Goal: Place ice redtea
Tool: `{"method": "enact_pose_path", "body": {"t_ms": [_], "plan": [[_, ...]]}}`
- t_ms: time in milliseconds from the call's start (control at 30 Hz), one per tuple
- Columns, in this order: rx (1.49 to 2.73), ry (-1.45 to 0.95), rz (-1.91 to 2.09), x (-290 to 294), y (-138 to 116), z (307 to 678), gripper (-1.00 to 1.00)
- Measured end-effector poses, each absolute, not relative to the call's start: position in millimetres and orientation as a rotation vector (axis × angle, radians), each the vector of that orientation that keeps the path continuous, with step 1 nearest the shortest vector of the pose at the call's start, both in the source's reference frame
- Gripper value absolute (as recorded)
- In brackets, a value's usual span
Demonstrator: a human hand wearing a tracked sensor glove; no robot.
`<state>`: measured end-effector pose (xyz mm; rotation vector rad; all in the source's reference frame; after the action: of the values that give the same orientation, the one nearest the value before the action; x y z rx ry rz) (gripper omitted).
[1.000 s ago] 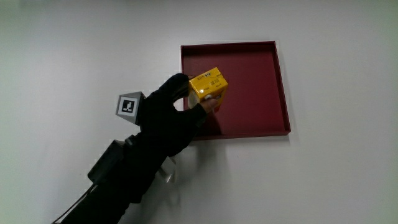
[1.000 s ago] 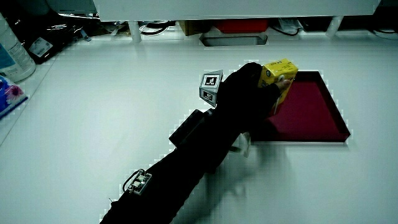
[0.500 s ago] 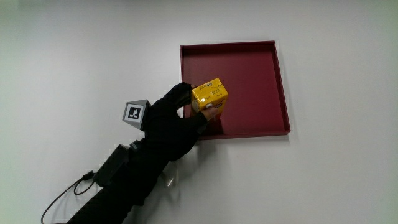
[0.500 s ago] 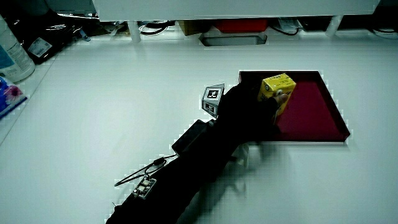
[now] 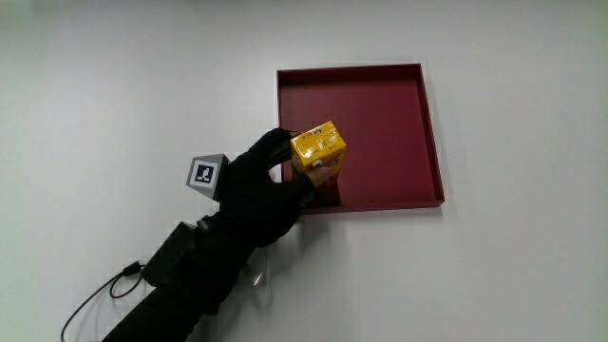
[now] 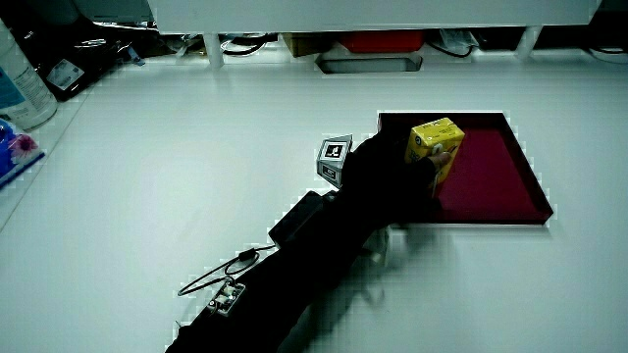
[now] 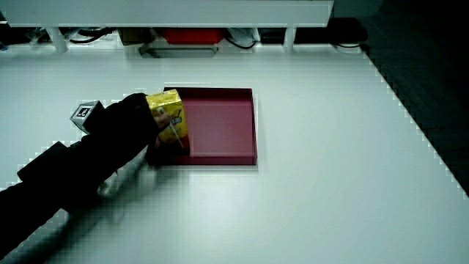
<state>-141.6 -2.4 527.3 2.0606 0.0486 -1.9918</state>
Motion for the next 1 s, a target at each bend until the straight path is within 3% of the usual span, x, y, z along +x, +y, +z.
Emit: {"method": "enact_pose_path", "body": {"t_ms": [400,600,767,1000], "plan": [[2.027,0.022,-1.999,-143,-1,527,-0.54],[1.927,0.025,-2.030,-152,0,518,-0.75],[1.882,0.161,-1.964,-164,-1,499,-0.93],[1.968,0.184,-1.727,-199,10,479,-1.00]]}}
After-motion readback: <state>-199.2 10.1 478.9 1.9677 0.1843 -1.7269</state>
